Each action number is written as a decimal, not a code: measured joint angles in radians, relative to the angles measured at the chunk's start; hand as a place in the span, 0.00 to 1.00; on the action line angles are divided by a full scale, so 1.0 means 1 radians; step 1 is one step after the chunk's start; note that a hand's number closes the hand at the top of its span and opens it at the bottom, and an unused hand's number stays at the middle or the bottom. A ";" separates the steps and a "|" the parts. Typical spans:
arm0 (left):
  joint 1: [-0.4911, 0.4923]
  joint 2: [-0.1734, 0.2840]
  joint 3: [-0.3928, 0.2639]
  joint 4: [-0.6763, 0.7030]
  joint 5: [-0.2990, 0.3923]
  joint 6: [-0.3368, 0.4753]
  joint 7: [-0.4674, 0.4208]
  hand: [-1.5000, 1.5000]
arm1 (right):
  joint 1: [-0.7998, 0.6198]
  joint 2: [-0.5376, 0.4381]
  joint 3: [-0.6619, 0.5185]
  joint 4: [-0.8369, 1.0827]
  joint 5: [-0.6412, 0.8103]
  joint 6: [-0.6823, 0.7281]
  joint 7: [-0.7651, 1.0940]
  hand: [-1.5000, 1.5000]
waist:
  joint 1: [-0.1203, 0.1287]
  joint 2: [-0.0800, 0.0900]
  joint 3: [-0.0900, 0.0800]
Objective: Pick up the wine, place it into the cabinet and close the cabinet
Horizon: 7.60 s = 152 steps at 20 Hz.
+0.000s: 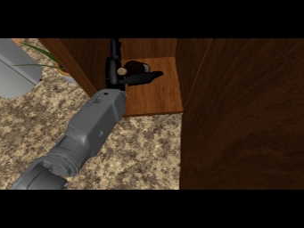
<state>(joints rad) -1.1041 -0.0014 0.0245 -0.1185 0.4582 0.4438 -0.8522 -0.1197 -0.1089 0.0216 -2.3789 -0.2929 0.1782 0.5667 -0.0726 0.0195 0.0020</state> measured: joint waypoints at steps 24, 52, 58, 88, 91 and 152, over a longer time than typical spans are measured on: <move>0.178 0.001 -0.199 -0.182 0.229 -0.104 -0.013 0.00 | 0.024 0.010 0.046 -0.009 0.012 -0.021 0.006 0.00 | 0.006 -0.019 -0.002; 0.834 0.041 -0.837 -1.264 0.204 0.450 0.140 0.00 | 0.028 -0.022 -0.019 -0.024 0.028 -0.053 0.018 0.00 | 0.073 -0.024 -0.002; 0.969 0.097 -0.903 -1.470 0.119 0.526 0.184 0.00 | 0.026 -0.028 -0.024 -0.019 0.028 -0.036 0.011 0.00 | 0.074 -0.023 -0.002; 1.412 0.624 -0.723 -2.003 0.174 0.239 0.145 0.00 | 0.219 0.017 0.278 -0.021 -0.036 0.107 0.122 1.00 | 0.073 -0.025 -0.003; 1.447 0.659 -0.667 -2.031 0.210 0.205 0.143 0.00 | 0.217 0.019 0.367 -0.023 -0.036 0.133 0.120 1.00 | 0.074 -0.027 -0.003; 1.499 0.714 -0.200 -1.973 0.435 -0.181 0.327 0.00 | -1.061 0.109 0.480 0.950 0.045 -0.495 -0.095 1.00 | 0.102 -0.030 -0.011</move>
<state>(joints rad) 0.3951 0.7122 -0.1757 -2.0916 0.8936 0.2631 -0.5254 -1.1807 0.0002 0.5017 -1.4294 -0.2484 -0.3164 0.4718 0.0294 -0.0107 -0.0088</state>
